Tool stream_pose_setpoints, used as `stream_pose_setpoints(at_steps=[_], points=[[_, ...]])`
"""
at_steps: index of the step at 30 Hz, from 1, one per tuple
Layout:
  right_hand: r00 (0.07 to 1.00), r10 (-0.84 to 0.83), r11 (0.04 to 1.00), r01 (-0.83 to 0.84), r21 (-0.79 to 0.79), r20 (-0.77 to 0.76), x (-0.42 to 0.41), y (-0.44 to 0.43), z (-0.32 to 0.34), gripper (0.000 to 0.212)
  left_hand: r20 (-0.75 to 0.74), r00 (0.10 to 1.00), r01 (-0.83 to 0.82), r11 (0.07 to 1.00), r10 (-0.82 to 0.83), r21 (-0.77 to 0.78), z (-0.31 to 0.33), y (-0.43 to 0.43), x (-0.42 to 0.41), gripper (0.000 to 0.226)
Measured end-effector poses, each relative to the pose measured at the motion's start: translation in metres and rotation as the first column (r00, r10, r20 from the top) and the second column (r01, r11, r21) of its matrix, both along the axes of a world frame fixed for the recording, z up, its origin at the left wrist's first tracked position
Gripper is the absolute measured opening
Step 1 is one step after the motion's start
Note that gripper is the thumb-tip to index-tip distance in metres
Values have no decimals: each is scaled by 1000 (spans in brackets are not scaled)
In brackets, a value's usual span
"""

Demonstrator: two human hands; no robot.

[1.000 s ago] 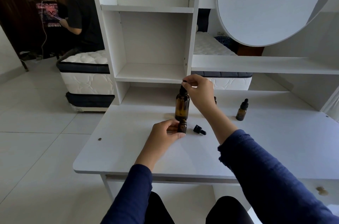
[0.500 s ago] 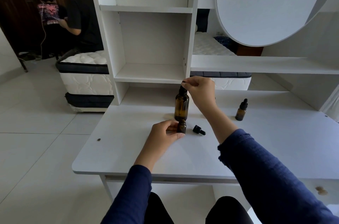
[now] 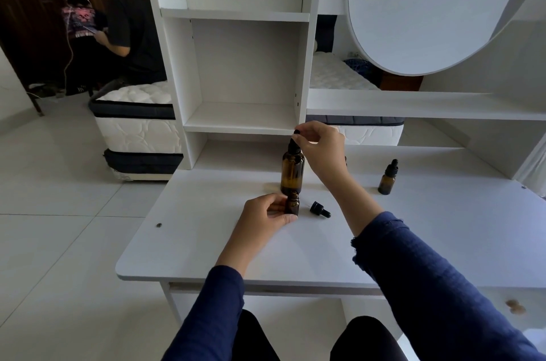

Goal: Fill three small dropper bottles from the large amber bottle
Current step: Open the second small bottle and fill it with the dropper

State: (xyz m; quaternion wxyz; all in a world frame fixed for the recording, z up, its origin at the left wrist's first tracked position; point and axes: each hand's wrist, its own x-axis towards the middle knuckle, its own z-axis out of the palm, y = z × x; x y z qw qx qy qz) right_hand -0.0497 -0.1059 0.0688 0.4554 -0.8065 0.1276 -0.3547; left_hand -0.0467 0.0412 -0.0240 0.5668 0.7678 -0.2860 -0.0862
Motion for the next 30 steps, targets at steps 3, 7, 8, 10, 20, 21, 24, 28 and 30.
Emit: stream_pose_setpoints(at_steps=[3,7,8,10,20,21,24,28,30], points=[[1000,-12,1000,12,-5,14,0,1,2,13,4,1000,0,1000,0,1,-1,0,1,28],[996,-25,999,27,-23,86,0,3,13,14,4,1000,1,1000,0,-13,-2,-1,3,30],[994,-29,999,33,-31,109,-1,3,17,14,6,1000,1,1000,-1,-13,-2,-1,3,30],[988,-31,999,37,-35,152,-3,4,27,16,9,1000,4,1000,-4,-13,-3,-2,4,31],[904,-16,999,27,-21,428,-25,12,57,12,22,1000,4,1000,-4,-18,-5,-2,6,30],[904,-9,1000,20,-21,427,-28,13,57,12,22,1000,4,1000,-4,-17,-5,-2,6,31],[921,-4,1000,6,-4,391,-36,14,50,11,27,1000,5,1000,-4,-11,-5,-2,6,32],[938,-16,1000,13,11,346,-45,15,33,9,46,999,2,1000,-2,-5,-4,-2,5,32],[948,-18,1000,11,23,318,-47,16,26,10,53,999,-2,1000,2,-1,-4,-2,5,33]])
